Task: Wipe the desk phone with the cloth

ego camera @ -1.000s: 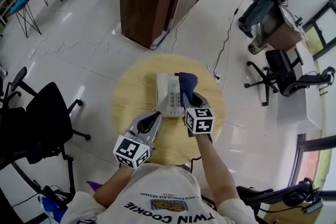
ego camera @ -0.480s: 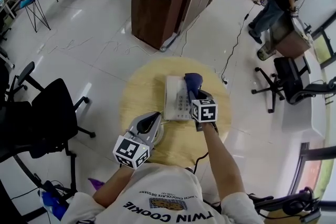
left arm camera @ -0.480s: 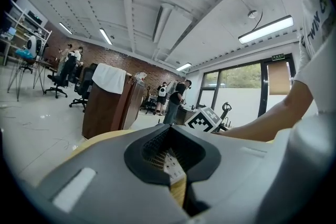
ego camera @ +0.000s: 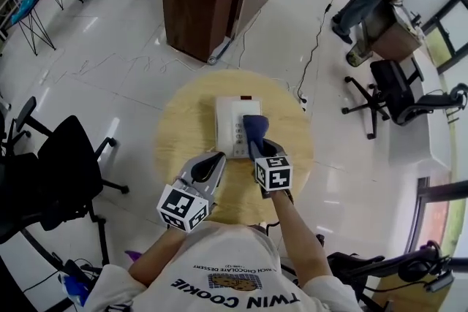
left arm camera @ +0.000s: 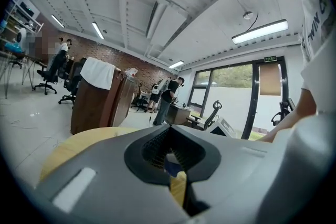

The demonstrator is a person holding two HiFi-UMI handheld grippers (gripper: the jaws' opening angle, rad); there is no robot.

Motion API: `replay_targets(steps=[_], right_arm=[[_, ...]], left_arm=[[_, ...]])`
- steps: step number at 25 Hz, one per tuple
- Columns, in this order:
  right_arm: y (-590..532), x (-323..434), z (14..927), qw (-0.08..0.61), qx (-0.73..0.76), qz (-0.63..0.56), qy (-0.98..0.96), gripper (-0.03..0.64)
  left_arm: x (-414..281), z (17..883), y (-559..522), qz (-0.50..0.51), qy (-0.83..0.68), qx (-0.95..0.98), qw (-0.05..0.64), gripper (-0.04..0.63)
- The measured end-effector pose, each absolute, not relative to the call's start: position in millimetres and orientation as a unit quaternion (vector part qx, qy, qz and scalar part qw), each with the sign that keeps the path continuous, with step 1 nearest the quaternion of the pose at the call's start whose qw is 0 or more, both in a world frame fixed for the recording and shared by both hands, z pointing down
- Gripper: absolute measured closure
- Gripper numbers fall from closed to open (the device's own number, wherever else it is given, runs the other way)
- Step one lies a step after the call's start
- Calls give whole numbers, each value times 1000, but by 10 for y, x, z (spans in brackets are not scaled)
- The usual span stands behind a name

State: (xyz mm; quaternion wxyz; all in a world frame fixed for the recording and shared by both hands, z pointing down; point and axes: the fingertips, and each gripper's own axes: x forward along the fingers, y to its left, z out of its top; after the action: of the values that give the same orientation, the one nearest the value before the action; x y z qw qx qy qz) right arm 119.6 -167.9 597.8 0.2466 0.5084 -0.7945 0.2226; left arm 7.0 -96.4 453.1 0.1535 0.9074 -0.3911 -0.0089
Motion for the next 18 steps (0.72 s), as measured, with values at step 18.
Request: replay_targets(steps=[18], right_arm=[[-1319, 1563, 5945, 206, 559, 229, -770, 549]], left_arm=[[167, 4544, -949, -7, -384, 910, 155, 604]])
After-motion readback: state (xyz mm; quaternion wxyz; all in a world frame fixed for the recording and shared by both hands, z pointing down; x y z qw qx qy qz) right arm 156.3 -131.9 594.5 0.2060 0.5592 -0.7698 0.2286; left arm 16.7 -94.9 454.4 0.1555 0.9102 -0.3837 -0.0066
